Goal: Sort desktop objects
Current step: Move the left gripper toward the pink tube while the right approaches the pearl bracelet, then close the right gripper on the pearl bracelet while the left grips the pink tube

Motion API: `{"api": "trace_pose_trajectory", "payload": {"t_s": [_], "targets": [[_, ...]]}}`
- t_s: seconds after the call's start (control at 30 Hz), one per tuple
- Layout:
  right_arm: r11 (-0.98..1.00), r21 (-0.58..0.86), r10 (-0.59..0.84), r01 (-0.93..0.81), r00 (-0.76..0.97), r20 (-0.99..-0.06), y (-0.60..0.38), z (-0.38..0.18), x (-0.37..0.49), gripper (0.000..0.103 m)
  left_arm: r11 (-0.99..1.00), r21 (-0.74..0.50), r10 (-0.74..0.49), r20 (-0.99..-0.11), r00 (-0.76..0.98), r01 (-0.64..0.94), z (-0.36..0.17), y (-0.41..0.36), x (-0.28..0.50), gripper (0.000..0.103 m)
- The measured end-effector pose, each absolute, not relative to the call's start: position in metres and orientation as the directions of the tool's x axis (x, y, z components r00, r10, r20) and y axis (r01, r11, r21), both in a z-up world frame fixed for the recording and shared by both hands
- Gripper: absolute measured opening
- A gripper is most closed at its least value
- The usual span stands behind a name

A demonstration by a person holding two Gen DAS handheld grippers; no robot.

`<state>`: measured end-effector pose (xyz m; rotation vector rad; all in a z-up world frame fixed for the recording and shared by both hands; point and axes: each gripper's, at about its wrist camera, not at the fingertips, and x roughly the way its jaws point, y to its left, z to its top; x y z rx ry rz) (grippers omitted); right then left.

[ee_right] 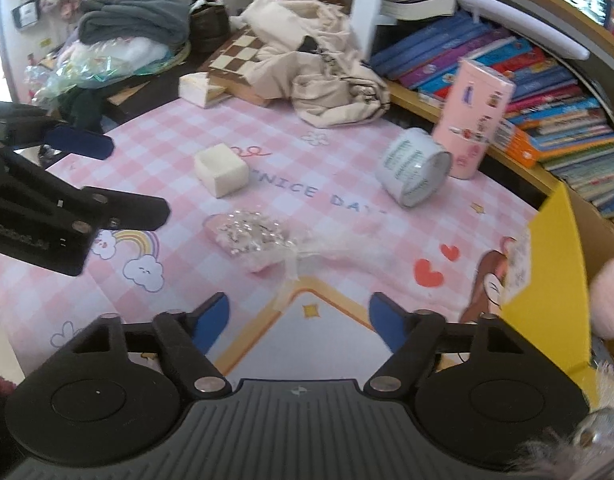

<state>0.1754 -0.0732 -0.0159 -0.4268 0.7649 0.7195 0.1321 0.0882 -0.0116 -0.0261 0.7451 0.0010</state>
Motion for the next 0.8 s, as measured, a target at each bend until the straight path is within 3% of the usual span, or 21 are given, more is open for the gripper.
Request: {"api": "trace_pose_trajectory", "payload": {"t_s": [0.13, 0.57, 0.7, 0.8], "targets": [[0.653, -0.074, 0.458, -0.753, 0.472, -0.753, -0.062, -0.019, 0.184, 0.056, 0.999, -0.022, 0.003, -0.698, 0.716, -0.026, -0.021, 0.091, 0.139, 0.092], [0.578, -0.047, 0.482, -0.815, 0.387, -0.786, -0.016, -0.042, 0.222, 0.047, 0.99, -0.038, 0.06, -0.761, 0.646, -0.137, -0.042, 0.115, 0.151, 0.092], [0.588, 0.042, 0.513, -0.808, 0.333, -0.791, -0.016, -0.043, 0.236, 0.022, 0.992, -0.042, 0.046, -0.767, 0.64, -0.121, -0.045, 0.114, 0.155, 0.092], [0.611, 0.091, 0.542, -0.786, 0.332, -0.772, -0.025, -0.038, 0.242, 0.018, 0.997, -0.039, 0.017, -0.767, 0.641, -0.073, -0.048, 0.106, 0.161, 0.092]]}}
